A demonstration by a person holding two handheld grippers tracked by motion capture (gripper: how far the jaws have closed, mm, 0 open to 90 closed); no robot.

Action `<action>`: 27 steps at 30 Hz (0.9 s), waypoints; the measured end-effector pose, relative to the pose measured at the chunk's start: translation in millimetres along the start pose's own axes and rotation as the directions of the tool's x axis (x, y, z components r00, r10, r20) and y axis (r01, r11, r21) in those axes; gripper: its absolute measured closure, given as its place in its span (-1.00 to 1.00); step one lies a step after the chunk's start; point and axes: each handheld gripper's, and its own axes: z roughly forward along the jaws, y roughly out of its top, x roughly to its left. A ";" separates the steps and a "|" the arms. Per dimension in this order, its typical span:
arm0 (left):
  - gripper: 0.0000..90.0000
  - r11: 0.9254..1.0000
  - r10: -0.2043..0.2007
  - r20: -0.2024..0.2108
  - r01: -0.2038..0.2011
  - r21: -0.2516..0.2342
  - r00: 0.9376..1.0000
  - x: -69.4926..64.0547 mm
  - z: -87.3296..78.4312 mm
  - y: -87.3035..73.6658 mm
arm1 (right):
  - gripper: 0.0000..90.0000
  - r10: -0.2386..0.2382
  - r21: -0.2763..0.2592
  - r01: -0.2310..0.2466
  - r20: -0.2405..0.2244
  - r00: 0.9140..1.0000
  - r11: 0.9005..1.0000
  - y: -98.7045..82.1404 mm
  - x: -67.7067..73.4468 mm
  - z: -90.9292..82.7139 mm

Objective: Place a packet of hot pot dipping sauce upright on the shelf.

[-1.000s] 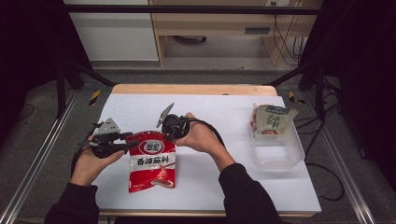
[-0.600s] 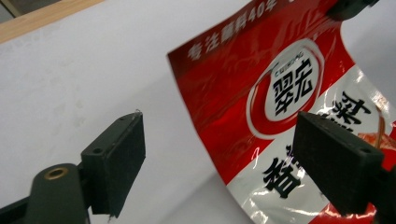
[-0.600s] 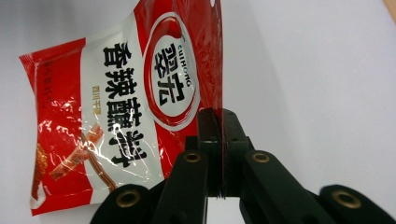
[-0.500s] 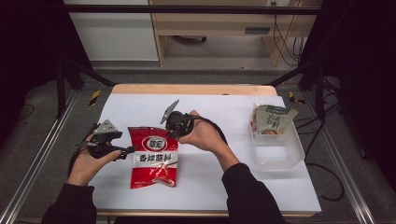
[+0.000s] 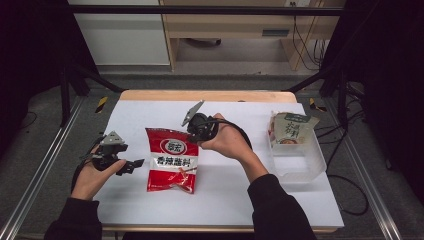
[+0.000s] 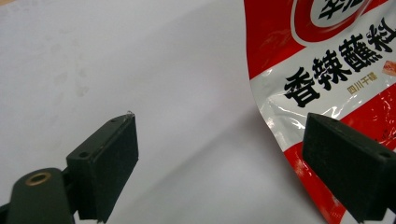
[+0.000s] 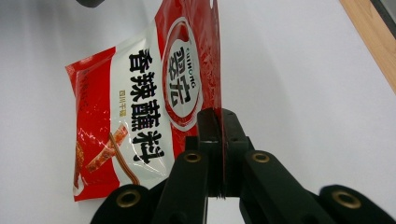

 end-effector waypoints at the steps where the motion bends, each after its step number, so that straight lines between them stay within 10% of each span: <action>1: -0.76 1.000 0.007 0.002 -0.007 0.001 1.000 -0.5 0.1 0.3 | 1.00 0.004 -0.004 -0.004 0.003 1.000 1.000 -0.7 0.0 -0.9; 27: -0.79 1.000 0.024 0.001 -0.024 -0.021 1.000 -7.2 9.9 -4.7 | 1.00 0.044 -0.119 -0.043 0.009 0.999 0.992 -9.0 -0.6 -65.4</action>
